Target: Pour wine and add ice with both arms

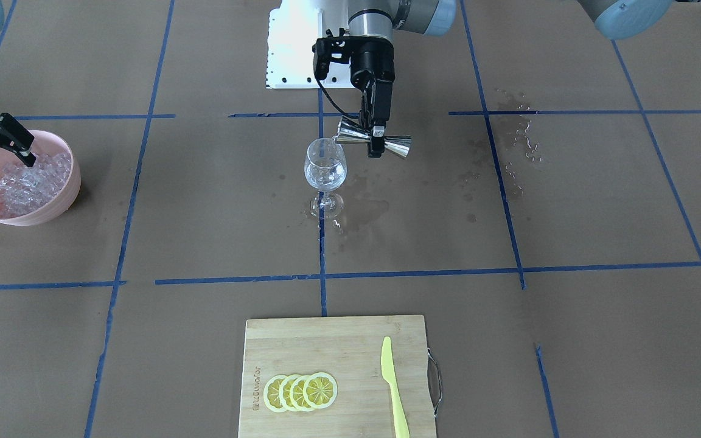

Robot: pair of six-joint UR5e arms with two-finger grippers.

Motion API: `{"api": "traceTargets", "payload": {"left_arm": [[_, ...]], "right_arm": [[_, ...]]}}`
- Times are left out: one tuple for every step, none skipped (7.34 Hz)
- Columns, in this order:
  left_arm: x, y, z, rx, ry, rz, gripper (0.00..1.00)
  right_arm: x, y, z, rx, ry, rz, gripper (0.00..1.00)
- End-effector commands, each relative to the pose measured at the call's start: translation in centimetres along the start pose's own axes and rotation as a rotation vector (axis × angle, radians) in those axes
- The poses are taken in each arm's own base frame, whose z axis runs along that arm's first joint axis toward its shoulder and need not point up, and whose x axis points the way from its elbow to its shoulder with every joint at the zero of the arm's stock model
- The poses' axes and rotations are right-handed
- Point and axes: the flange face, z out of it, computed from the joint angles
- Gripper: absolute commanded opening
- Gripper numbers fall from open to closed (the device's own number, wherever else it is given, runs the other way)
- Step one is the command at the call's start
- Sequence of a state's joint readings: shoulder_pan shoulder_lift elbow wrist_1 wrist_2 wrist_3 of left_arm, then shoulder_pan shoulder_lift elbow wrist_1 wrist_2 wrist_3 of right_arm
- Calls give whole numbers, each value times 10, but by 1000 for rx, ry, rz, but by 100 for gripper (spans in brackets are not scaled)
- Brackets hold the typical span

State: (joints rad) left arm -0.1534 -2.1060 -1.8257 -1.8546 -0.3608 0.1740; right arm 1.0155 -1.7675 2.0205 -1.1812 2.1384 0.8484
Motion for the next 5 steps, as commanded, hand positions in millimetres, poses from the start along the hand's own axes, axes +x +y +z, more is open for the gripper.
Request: {"api": "traceTargets", "payload": {"left_arm": [[0,0,0,-1,-3,4,0],[-1,0,0,0,-4,1,0],[-4,-1,-2,7,-2,-19,0],[-4,-1,-2,8,-2,-26,0],[-7,-2,-4,13,-1,-41,0]], "right_arm": [[-1,0,-1,1,-1,-1,100],[-1,0,-1,2,-2,-2,100],[0,0,0,4,-2,-3,100],[0,0,0,3,-1,-2,100],[-1,0,-1,5,-3,-3,100]]}}
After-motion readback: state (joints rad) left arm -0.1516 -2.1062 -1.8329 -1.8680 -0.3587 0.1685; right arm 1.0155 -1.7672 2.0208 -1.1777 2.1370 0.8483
